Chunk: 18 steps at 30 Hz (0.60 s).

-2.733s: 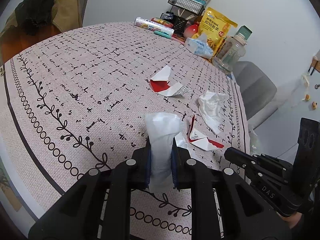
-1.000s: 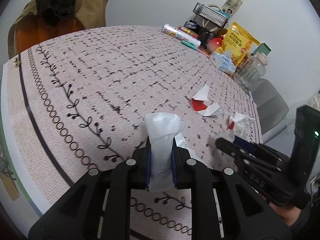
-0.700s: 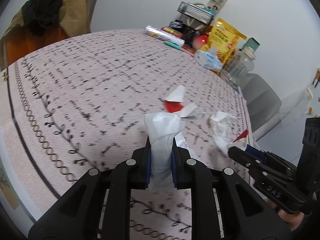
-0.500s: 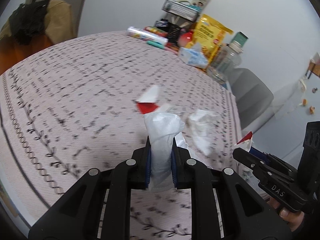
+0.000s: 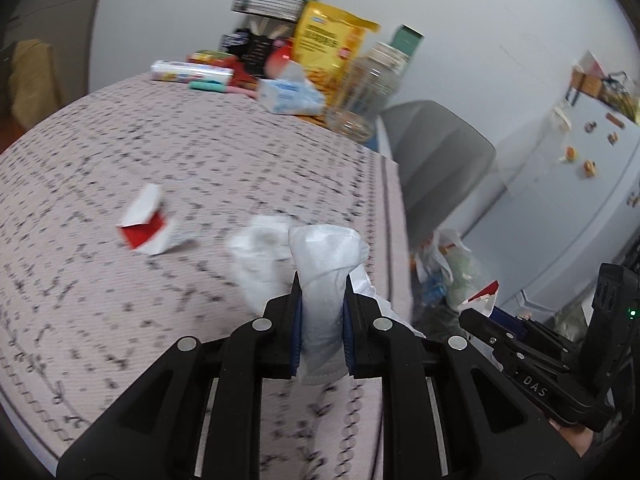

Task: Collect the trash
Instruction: 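Carry the white tissue and red-and-white wrapper over the trash bin with both grippers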

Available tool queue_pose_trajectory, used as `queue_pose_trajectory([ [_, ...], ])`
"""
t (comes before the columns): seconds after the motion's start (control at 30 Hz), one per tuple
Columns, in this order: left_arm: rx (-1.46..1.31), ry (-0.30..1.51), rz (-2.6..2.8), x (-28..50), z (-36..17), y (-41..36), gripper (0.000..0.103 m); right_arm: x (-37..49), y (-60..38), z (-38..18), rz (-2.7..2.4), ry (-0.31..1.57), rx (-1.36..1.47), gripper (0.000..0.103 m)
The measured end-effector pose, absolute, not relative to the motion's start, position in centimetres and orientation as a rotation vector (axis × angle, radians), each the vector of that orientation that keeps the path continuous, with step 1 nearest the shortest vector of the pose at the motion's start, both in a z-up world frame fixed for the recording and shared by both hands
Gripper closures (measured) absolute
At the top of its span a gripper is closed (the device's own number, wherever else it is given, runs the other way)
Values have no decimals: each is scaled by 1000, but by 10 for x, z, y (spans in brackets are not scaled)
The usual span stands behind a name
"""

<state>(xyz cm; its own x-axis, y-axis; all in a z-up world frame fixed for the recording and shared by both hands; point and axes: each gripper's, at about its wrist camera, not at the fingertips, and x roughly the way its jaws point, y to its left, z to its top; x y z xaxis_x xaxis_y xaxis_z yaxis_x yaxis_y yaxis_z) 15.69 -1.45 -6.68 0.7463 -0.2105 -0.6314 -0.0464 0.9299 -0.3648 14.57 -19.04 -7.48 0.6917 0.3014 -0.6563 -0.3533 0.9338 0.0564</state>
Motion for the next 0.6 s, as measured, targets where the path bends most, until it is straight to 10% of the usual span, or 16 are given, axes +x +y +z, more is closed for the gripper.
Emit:
queue_pose_trajectory([
  [0.6,-229,858,-284,236,-89,-146,86,186,-346,-138,114,804,104,71],
])
